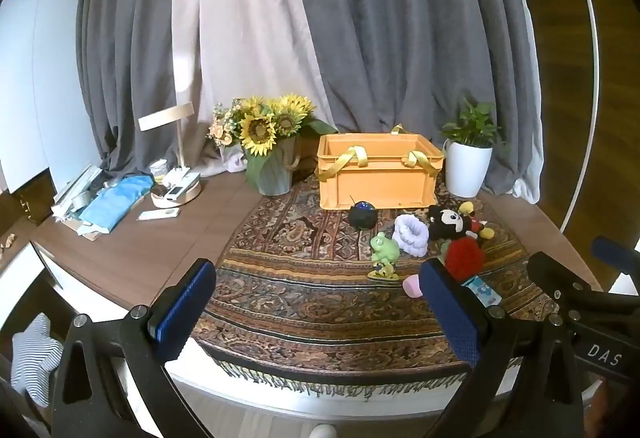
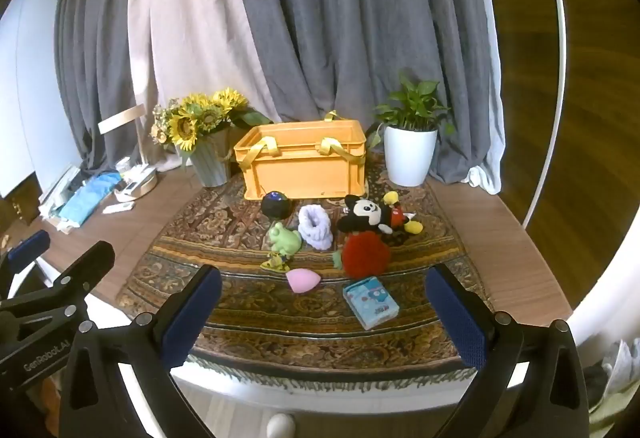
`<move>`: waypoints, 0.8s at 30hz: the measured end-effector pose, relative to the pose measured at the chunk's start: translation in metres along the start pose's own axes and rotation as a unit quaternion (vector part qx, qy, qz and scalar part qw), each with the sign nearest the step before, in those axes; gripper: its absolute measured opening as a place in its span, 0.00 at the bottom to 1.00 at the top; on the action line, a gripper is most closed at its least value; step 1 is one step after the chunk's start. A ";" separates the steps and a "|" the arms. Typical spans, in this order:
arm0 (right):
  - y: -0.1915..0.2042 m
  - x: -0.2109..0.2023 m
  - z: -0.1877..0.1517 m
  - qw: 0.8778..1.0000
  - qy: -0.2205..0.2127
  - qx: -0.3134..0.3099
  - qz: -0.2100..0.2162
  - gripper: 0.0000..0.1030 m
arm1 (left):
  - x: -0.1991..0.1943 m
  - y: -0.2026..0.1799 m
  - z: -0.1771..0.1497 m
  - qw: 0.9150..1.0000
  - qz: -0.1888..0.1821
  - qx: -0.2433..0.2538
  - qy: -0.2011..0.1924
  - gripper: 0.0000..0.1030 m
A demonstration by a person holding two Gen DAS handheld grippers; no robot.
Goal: Organize soft objects
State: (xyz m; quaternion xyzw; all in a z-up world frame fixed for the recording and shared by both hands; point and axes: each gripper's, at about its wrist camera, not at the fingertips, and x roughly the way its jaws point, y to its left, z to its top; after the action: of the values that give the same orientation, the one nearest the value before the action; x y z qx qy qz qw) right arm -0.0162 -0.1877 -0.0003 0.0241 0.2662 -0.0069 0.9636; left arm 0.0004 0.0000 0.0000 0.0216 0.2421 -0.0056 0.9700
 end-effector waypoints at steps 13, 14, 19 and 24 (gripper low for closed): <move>0.001 -0.001 0.000 1.000 -0.001 0.001 -0.003 0.99 | -0.001 -0.004 0.000 1.000 -0.002 0.004 -0.007 1.00; -0.001 -0.001 0.001 1.000 -0.001 0.001 -0.003 0.99 | -0.001 -0.004 0.001 1.000 -0.002 0.004 -0.008 1.00; -0.002 0.000 0.001 1.000 0.000 0.003 -0.002 0.99 | 0.004 -0.005 0.000 1.000 -0.002 0.006 -0.007 1.00; -0.003 0.000 0.001 1.000 0.001 0.003 -0.001 0.99 | 0.003 -0.004 -0.001 1.000 -0.005 0.004 -0.006 1.00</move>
State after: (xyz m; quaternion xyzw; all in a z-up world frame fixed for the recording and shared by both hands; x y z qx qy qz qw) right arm -0.0156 -0.1903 0.0008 0.0270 0.2675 -0.0084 0.9631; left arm 0.0027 -0.0035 -0.0022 0.0247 0.2361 -0.0117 0.9713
